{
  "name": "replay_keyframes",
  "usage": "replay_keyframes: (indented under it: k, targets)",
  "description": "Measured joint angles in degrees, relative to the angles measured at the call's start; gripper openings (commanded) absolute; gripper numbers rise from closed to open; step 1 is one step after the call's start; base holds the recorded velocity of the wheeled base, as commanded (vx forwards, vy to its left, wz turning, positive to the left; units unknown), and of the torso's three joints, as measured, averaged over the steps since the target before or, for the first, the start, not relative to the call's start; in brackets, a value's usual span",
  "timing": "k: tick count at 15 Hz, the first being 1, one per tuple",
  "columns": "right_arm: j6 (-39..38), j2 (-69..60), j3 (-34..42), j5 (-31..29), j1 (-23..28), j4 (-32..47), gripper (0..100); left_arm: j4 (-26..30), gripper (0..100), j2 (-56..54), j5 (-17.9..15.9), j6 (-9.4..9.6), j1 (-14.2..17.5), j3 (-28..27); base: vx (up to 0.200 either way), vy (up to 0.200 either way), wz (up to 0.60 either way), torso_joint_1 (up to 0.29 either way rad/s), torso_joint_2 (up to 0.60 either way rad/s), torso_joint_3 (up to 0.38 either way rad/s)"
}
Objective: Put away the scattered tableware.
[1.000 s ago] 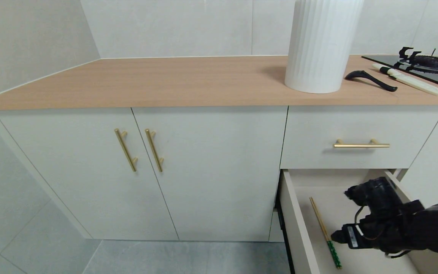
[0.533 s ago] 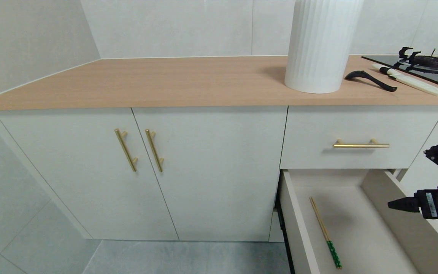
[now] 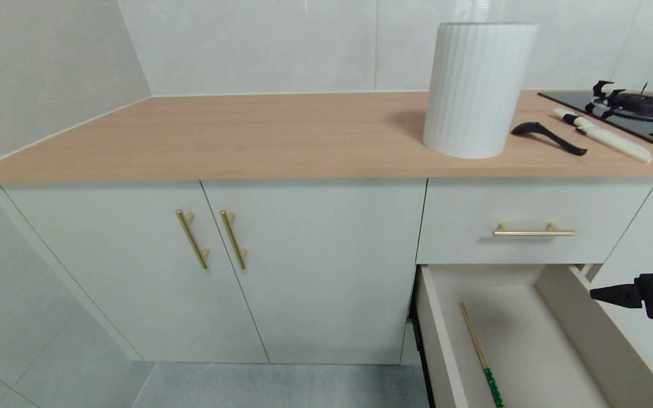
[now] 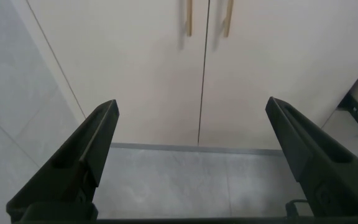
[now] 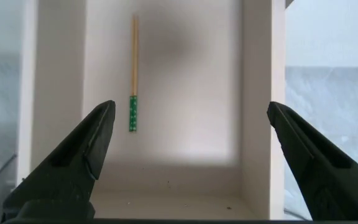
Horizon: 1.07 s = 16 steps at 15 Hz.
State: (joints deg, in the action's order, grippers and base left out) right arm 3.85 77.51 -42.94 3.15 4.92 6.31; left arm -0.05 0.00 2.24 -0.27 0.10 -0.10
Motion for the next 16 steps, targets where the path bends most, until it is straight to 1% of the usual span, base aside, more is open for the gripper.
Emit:
replay_keyframes:
  k: [1, 4, 14, 16]
  targets:
    - [0.00, -0.28, 0.00, 0.02, 0.00, 0.04, 100, 0.10, 100, 0.00, 0.05, -0.02, -0.07, 0.00, 0.000, 0.000, 0.00, 0.095, -0.53, -0.261]
    - [0.16, -0.66, 0.09, 0.00, 0.00, 0.06, 100, 0.05, 100, 0.00, 0.00, 0.00, 0.00, 0.00, 0.000, 0.000, 0.00, 0.258, -0.47, -0.274]
    - [1.97, -0.74, 0.82, 0.11, 0.00, 0.00, 100, 0.02, 100, 0.00, 0.00, -0.02, -0.02, 0.00, 0.000, 0.000, 0.00, 0.218, -0.48, -0.271]
    - [2.93, -0.63, 0.72, 0.13, 0.00, -0.27, 100, 0.05, 100, 0.00, 0.02, -0.02, -0.02, 0.00, 0.000, 0.000, 0.00, 0.132, -0.28, -0.144]
